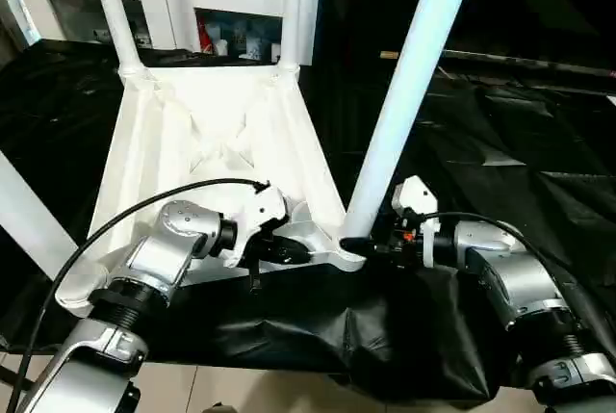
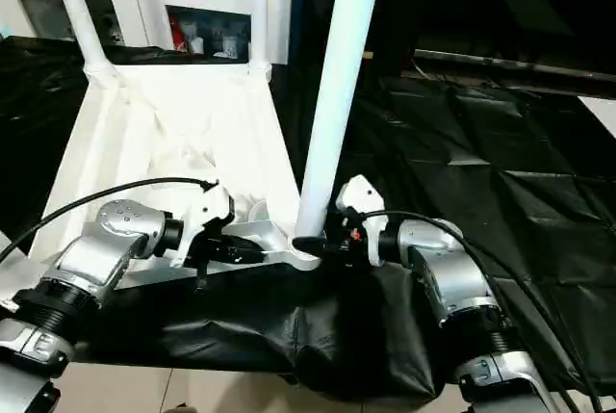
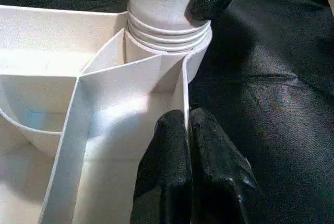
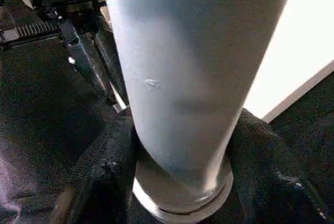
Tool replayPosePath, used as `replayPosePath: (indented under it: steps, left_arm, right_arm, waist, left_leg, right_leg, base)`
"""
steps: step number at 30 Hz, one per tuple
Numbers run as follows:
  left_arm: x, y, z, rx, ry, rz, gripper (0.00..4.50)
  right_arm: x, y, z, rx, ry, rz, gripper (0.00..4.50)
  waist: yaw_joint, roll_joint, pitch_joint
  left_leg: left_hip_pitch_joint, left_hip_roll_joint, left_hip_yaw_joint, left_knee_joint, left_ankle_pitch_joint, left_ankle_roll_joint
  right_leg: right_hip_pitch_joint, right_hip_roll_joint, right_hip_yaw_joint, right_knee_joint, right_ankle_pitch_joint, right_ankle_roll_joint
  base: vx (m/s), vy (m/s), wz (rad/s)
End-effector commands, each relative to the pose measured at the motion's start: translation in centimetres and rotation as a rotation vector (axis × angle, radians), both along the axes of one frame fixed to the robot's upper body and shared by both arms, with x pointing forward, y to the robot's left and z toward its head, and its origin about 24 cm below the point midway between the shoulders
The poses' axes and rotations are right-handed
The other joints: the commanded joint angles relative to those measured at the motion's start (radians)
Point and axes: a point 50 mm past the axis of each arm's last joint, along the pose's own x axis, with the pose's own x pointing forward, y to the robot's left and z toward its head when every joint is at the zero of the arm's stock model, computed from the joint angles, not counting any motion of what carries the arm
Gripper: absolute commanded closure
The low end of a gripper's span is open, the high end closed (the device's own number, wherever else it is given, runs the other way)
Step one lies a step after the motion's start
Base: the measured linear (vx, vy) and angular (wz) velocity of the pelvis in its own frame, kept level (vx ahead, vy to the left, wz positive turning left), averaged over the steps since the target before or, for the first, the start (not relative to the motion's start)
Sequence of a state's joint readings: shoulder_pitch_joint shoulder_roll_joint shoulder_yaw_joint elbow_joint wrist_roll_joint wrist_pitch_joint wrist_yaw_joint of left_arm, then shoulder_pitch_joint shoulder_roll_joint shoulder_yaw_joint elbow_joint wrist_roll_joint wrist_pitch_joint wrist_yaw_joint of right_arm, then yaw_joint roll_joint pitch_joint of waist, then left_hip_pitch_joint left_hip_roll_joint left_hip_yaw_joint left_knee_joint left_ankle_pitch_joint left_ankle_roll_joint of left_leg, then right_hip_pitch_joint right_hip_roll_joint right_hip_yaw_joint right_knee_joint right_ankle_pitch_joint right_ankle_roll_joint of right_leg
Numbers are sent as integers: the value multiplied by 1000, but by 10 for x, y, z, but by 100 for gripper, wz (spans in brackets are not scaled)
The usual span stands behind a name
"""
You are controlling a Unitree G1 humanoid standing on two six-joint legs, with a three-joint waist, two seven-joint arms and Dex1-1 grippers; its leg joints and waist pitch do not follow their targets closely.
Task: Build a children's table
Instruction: Rotate leg to tighten
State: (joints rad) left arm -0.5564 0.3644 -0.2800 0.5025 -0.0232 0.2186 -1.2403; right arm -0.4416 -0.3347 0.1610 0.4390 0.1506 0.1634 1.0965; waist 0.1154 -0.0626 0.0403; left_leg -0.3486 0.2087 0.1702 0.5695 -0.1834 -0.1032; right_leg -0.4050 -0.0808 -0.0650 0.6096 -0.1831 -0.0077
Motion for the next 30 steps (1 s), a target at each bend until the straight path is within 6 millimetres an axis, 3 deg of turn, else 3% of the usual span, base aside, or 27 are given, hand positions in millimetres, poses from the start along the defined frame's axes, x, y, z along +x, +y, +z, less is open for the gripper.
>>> replayPosePath:
  steps: [1,4,5,6,9,13,14,15,18,20,21,23,25,28,30]
  left_arm:
    - [2,-13,10,-73,-45,-31,450]
    - [6,-15,8,-74,-68,33,450]
    - [15,-20,5,-48,-109,135,450]
    - [18,-22,4,-38,-119,172,450]
    - [29,-33,1,-4,-148,307,450]
    - [36,-52,-1,5,-161,415,450]
    - [36,-59,-2,7,-161,419,450]
    - [33,-77,-3,15,-167,399,450]
    - [30,-88,-4,23,-177,366,450]
    - [30,-90,-5,27,-184,361,450]
    - [31,-89,-5,29,-187,361,450]
    - [31,-85,-6,31,-187,358,450]
    - [32,-80,-6,25,-182,352,450]
    - [31,-74,-4,12,-174,312,450]
    - [29,-69,-3,5,-169,285,450]
  right_arm:
    - [-10,11,-17,-16,83,55,236]
    - [-7,13,-19,23,79,-30,240]
    - [0,16,-25,18,71,-144,241]
    - [2,17,-27,10,69,-186,241]
    - [9,26,-35,1,89,-343,243]
    - [21,39,-38,27,135,-572,245]
    - [24,44,-39,19,151,-624,245]
    - [27,61,-38,15,151,-653,245]
    - [27,77,-32,30,112,-601,245]
    - [27,81,-30,29,92,-569,177]
    - [27,81,-30,43,100,-557,178]
    - [25,80,-29,57,100,-519,171]
    - [23,77,-29,38,79,-465,132]
    - [18,67,-27,37,65,-356,129]
    - [14,60,-25,38,53,-288,129]
  waist:
    - [-1,1,-49]
    - [-2,-1,-47]
    - [-3,-3,-47]
    - [-6,0,-43]
    - [-10,-6,-41]
    - [-12,-3,-44]
    - [-19,-1,-45]
    - [-22,-1,-47]
    - [-24,0,-50]
    - [-23,1,-52]
    - [-24,0,-51]
    - [-24,-1,-49]
    - [-23,0,-47]
    - [-19,-1,-46]
    - [-17,-2,-48]
  left_leg:
    - [-1,23,1,-69,-213,32]
    - [-1,23,1,-70,-223,28]
    - [-1,22,1,-71,-229,23]
    - [3,21,0,-72,-255,12]
    - [3,16,-3,-73,-282,-7]
    - [2,17,-6,-75,-272,-4]
    - [7,15,-7,-76,-290,-17]
    - [3,17,-8,-76,-278,-22]
    - [1,15,-4,-73,-266,-4]
    - [-2,15,-3,-72,-240,5]
    - [-2,14,-1,-72,-233,11]
    - [-2,15,-1,-73,-249,15]
    - [0,15,-2,-75,-273,15]
    - [0,15,-3,-75,-282,26]
    - [-3,17,-2,-75,-260,34]
  right_leg:
    - [49,-60,44,-75,-250,-176]
    - [47,-60,43,-77,-269,-172]
    - [47,-61,43,-80,-294,-164]
    - [40,-61,43,-86,-341,-155]
    - [39,-64,41,-98,-469,-104]
    - [38,-65,42,-101,-478,-85]
    - [34,-61,40,-102,-490,-84]
    - [37,-62,41,-99,-458,-88]
    - [40,-58,43,-94,-360,-106]
    - [44,-56,43,-86,-296,-122]
    - [44,-55,44,-85,-271,-134]
    - [45,-56,43,-87,-285,-139]
    - [44,-58,43,-93,-333,-132]
    - [45,-59,43,-98,-366,-116]
    - [47,-60,44,-94,-338,-120]
  base:
    - [0,0,0]
    - [0,0,0]
    - [0,0,0]
    - [0,0,0]
    - [0,0,0]
    - [0,0,0]
    - [0,0,0]
    - [0,0,0]
    - [0,0,0]
    - [0,0,0]
    - [0,0,0]
    - [0,0,0]
    - [0,0,0]
    - [0,0,0]
    - [0,0,0]
